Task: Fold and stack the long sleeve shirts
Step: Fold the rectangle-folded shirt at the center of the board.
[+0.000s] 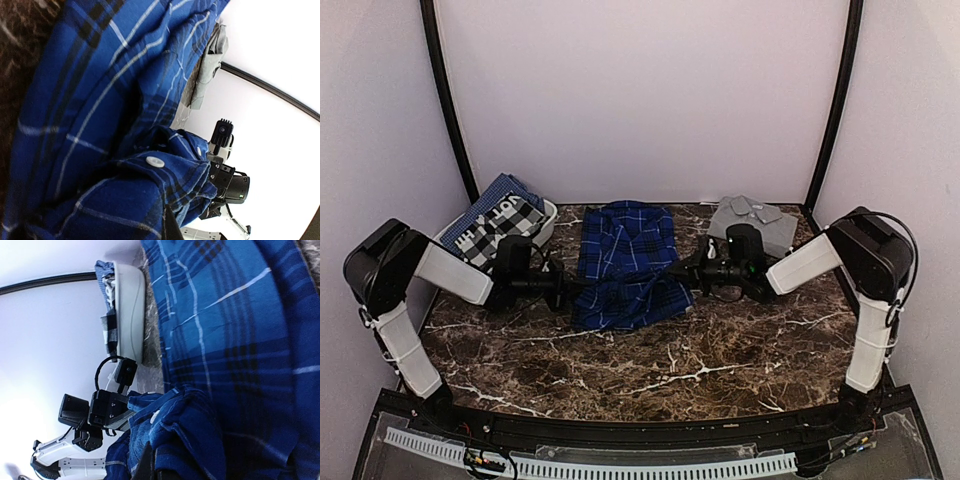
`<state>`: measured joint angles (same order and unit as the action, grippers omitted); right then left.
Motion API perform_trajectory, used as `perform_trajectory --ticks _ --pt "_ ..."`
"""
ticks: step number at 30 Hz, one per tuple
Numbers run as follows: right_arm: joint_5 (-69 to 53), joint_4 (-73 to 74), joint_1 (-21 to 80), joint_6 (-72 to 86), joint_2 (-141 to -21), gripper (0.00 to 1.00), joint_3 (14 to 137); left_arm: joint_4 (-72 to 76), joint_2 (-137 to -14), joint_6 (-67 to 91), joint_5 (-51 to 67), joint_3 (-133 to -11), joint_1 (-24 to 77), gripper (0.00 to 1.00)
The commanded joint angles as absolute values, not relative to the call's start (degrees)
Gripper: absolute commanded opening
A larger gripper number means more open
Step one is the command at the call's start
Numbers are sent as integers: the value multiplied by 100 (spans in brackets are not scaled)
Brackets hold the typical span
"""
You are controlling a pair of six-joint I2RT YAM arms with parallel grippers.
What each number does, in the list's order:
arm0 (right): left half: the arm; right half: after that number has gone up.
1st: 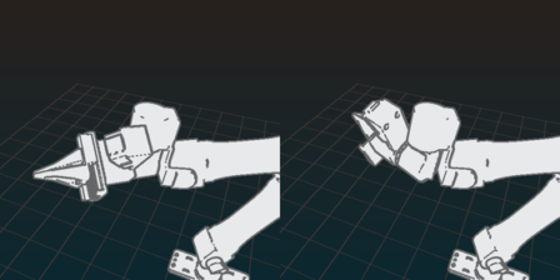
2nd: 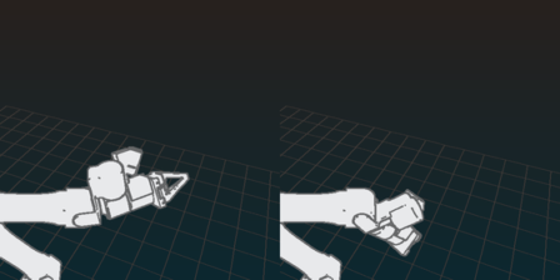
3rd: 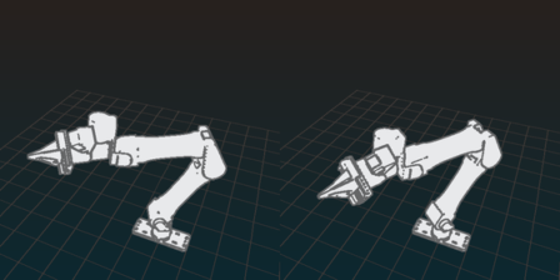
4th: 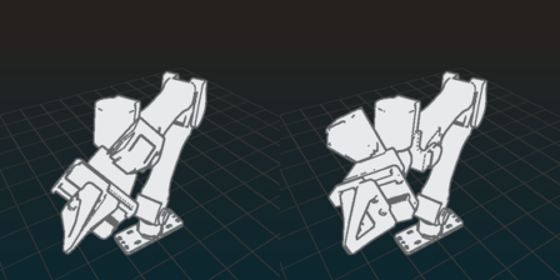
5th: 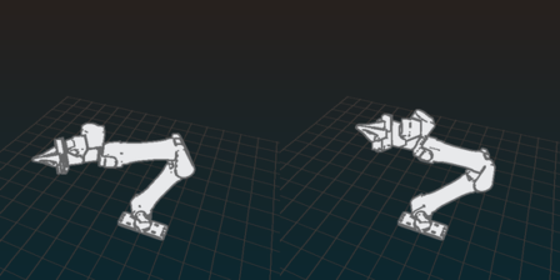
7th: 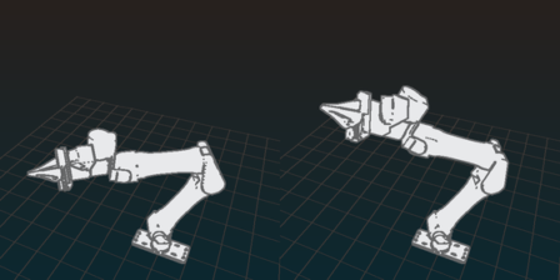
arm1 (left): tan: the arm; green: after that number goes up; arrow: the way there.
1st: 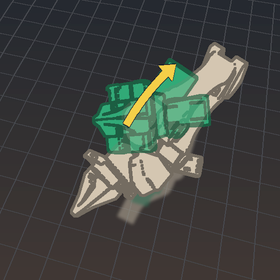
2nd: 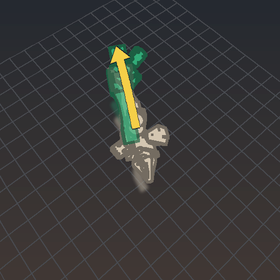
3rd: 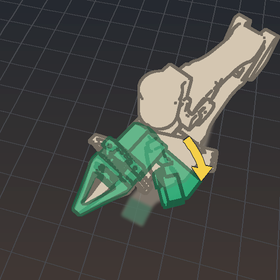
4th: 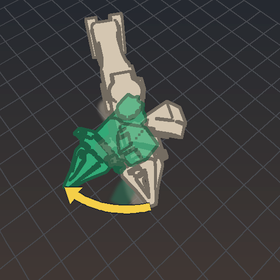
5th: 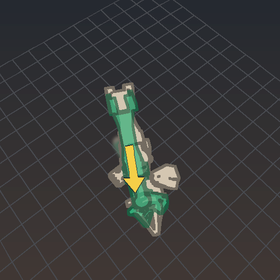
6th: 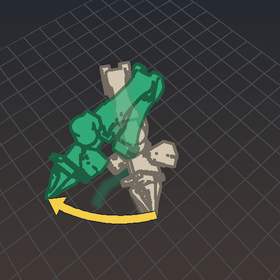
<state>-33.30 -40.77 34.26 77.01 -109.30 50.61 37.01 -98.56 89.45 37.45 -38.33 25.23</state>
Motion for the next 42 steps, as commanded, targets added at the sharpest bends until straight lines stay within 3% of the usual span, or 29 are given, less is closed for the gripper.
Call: perform_trajectory --ticks 1,12,22,29,32,34,42 --pt "-3407 -4394 3332 7644 -11539 0 5253 4130 -10454 8882 3604 -4108 2447 0" --pt "-3199 -4646 3335 7579 -11632 0 4491 3896 -11160 8472 3536 -4132 2475 0" --pt "-3173 -5193 3600 7647 -11015 0 3144 4168 -10518 8833 3289 -3060 3209 0" --pt "-3130 -5036 3636 7491 -10575 0 2986 3283 -9885 8503 3048 -3109 3484 0" --pt "-3111 -4716 3647 7295 -10387 1 3145 2934 -9682 8327 2879 -3273 3481 9" --pt "-3095 -4529 3647 7169 -10268 7 3239 2689 -9607 8156 2809 -3441 3480 18" --pt "-3040 -4056 3632 6870 -10048 43 3495 2158 -9419 7730 2636 -3793 3383 54"
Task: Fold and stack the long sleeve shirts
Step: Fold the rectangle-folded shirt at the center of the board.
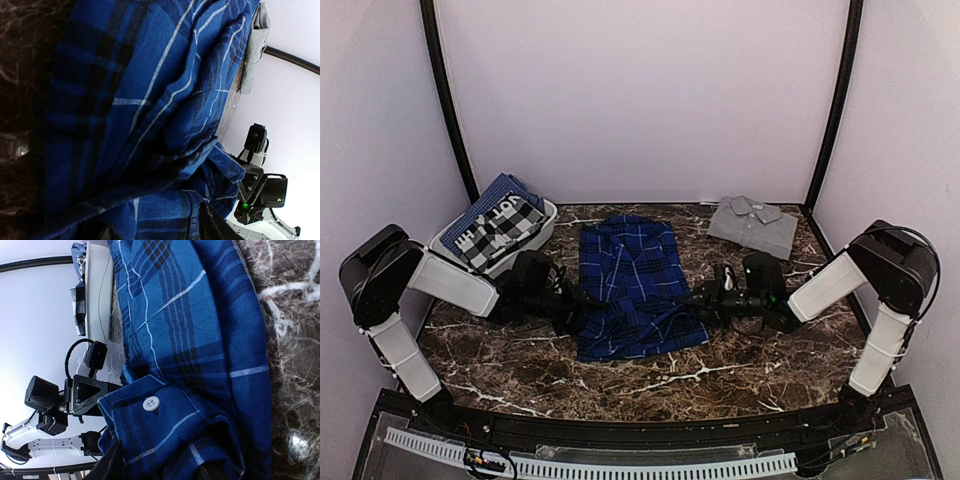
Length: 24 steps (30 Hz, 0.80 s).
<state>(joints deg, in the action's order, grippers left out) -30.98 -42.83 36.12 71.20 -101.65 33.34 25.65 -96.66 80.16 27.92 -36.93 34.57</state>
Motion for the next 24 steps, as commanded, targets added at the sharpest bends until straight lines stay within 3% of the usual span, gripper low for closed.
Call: perform_trajectory --ticks 1,5,16,18,21,24 --pt "-3041 -4056 3638 6858 -10046 46 3506 2178 -9407 7706 2625 -3800 3370 58" --pt "-3042 -3952 3639 6748 -10043 57 3613 2149 -9422 7460 2716 -3993 3276 66" --pt "-2894 -2971 3577 6048 -10036 79 4357 2020 -9686 7064 3052 -4464 3101 70" --pt "-2904 -2960 3501 6072 -10076 91 4423 2070 -9724 7122 3054 -4448 3050 70" --pt "-2979 -3035 3388 6129 -10175 99 4489 2191 -9838 7211 3066 -4447 2947 70" --pt "-3020 -2934 3321 6066 -10289 99 4637 2196 -9962 7206 3075 -4505 2877 70"
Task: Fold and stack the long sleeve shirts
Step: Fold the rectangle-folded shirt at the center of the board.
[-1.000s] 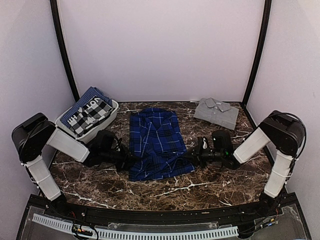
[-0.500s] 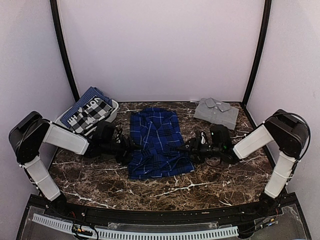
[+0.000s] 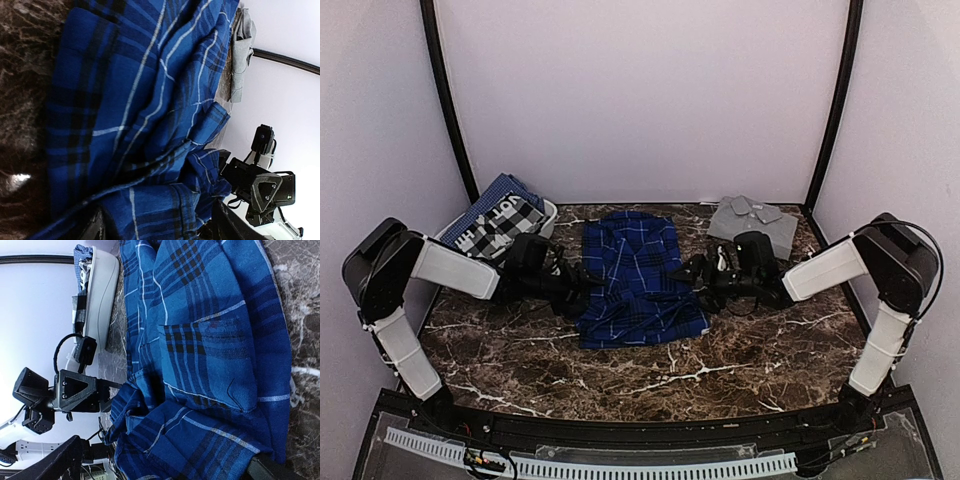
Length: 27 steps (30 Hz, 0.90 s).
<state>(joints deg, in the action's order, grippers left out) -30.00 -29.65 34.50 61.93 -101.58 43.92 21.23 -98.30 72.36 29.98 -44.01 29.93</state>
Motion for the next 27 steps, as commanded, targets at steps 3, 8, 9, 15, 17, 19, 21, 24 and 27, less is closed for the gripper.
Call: perform_trajectory --ticks 3,8,9,15,17,19,21,24,27 --pt "-3085 -2726 3245 5914 -10351 99 4830 2135 -10161 7119 3116 -4632 2841 70" --pt "-3404 -2075 3188 5466 -10505 99 5214 1985 -10280 6871 3252 -4799 2839 70" --pt "-3439 -1971 3184 5374 -10509 99 5231 1856 -10242 6716 3237 -4812 2839 70" --pt "-3422 -1634 3182 5102 -10462 99 5171 790 -9636 5768 2865 -4916 2839 72" --pt "-3459 -1683 3182 5146 -10495 99 5143 528 -9457 5456 2912 -4901 2839 73" --pt "-3472 -1703 3187 5157 -10534 99 5142 179 -9275 5122 2872 -4885 2851 75" --pt "-3467 -1726 3183 5164 -10551 99 5137 -164 -9048 4778 2788 -4812 2874 78" --pt "-3454 -1746 3189 5167 -10554 99 5137 -734 -8667 4228 2570 -4793 3061 80" --pt "-3467 -1777 3188 5177 -10588 99 5125 -1072 -8349 3924 2329 -4816 3406 79"
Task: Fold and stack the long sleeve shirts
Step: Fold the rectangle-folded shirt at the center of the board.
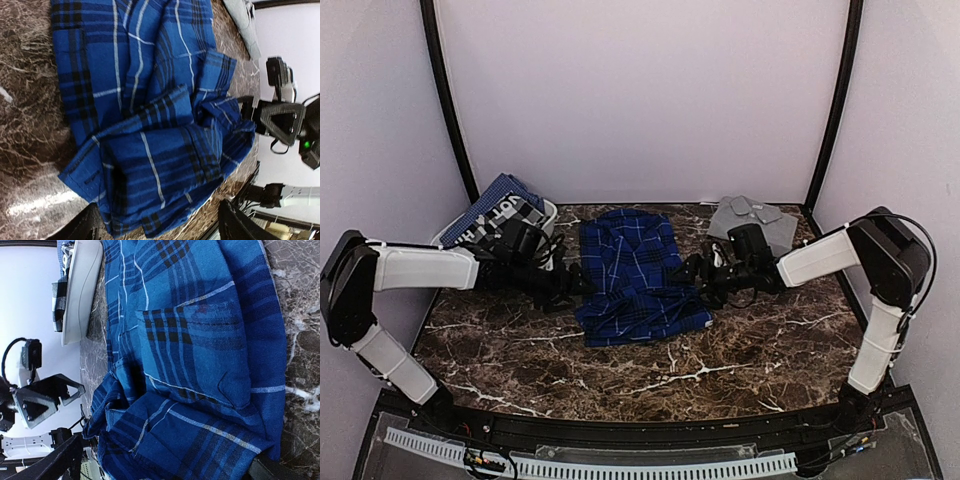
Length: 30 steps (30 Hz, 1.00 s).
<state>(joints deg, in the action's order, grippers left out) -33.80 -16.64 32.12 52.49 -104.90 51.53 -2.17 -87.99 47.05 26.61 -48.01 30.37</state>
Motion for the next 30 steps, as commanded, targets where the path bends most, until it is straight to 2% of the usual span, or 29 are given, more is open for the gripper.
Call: perform_trajectory --ticks 1,7,14,19,26,30 --pt "-3463 -1798 3185 5183 -10595 99 5110 -1167 -8301 3837 2197 -4821 3649 78" --pt "-3454 -1880 3190 5190 -10606 99 5028 -1663 -8385 3591 1164 -5364 4807 74" --pt "-3437 -1863 3199 5144 -10604 99 5002 -2788 -9688 2871 -697 -6898 5931 75" --pt "-3462 -1922 3199 5167 -10640 99 5001 -3409 -10705 2327 -1472 -7949 6276 76" --pt "-3445 -1965 3216 5183 -10592 99 4992 -3650 -11320 2138 -1961 -8470 6328 77" --pt "-3391 -1911 3255 5141 -10521 99 5020 -3667 -11469 2144 -2083 -8579 6328 73"
